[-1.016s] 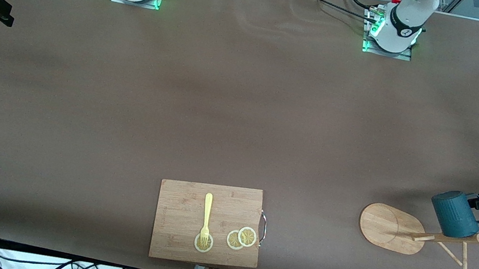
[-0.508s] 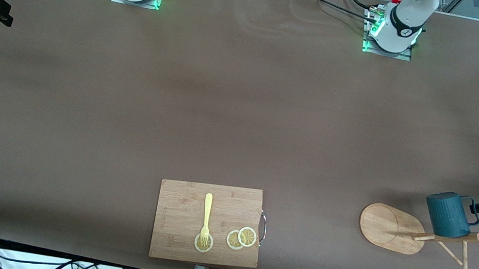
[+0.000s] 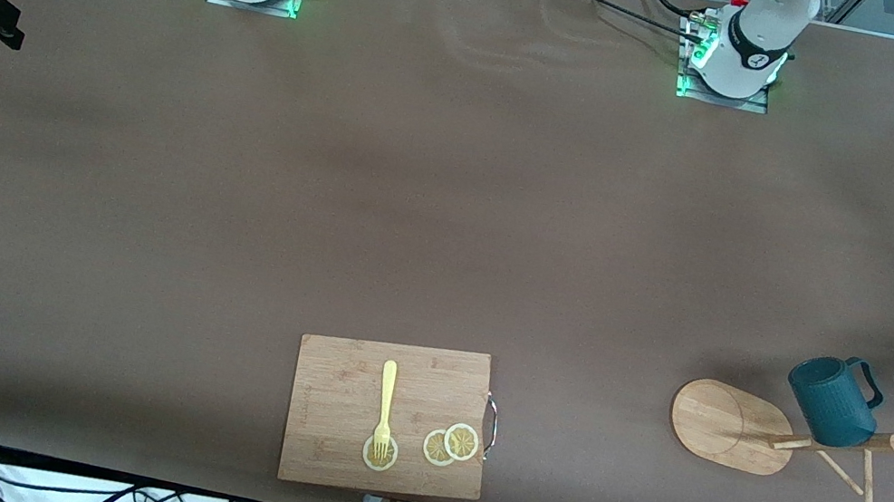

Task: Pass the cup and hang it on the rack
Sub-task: 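Lower the mug handle onto the rack peg with the left gripper, then open the left gripper and draw it back from the rack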

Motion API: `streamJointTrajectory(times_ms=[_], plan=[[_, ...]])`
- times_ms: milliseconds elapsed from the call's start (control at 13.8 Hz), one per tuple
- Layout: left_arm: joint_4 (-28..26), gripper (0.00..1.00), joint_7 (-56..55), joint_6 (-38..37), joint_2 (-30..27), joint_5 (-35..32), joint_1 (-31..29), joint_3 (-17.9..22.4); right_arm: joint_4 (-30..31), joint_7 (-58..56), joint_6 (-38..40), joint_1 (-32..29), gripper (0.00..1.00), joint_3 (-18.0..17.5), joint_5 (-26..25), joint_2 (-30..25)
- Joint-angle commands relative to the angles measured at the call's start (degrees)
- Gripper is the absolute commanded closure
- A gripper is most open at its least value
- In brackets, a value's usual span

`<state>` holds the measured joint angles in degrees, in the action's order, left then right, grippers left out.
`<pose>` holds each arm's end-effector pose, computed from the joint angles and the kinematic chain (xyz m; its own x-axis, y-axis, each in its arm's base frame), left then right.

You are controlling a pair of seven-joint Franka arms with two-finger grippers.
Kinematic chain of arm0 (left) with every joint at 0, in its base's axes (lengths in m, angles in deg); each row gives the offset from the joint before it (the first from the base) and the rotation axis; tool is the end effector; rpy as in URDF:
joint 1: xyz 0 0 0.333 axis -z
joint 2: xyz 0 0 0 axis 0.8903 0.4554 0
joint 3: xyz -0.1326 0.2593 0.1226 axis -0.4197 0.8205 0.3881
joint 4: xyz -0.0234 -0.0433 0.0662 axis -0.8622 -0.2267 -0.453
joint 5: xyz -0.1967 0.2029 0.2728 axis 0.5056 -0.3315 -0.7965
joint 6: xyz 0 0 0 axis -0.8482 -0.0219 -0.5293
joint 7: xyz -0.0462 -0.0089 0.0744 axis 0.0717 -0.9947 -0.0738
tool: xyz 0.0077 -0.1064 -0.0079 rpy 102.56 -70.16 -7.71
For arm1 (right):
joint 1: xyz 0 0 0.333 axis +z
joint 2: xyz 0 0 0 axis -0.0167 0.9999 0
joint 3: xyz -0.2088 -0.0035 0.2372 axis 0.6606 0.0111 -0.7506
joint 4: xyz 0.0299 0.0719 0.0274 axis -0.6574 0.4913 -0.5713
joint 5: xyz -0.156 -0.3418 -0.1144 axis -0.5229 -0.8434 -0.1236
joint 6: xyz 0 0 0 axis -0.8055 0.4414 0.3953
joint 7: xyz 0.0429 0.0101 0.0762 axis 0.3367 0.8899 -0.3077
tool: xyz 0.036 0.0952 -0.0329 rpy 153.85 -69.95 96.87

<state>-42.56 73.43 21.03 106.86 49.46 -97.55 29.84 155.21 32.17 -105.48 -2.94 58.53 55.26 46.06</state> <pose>0.6169 0.3094 0.3183 0.9136 0.3539 -0.2002 0.3106 -0.2895 0.9054 0.5580 -0.0143 0.6396 0.9925 0.0030 -0.1218 0.0096 -0.9985 0.0534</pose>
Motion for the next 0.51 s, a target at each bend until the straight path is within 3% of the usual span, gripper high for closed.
streamJointTrajectory(times_ms=[0, 218, 435], plan=[[1.83, 0.00, 2.10, -2.65, -3.38, -9.96, -0.34, 0.22, 0.47, -0.68, -0.40, -0.39, 0.00, -0.09, 0.03, -0.57], [5.06, 0.00, 2.46, -3.26, -10.41, -25.85, 0.71, -1.45, 0.47, -0.68, -0.40, -0.40, 0.00, -0.09, 0.03, -0.57], [8.51, 0.00, 2.11, -5.55, -16.91, -40.19, 5.78, -5.57, 0.47, -0.59, -0.40, -0.40, 0.00, -0.09, 0.03, -0.57]])
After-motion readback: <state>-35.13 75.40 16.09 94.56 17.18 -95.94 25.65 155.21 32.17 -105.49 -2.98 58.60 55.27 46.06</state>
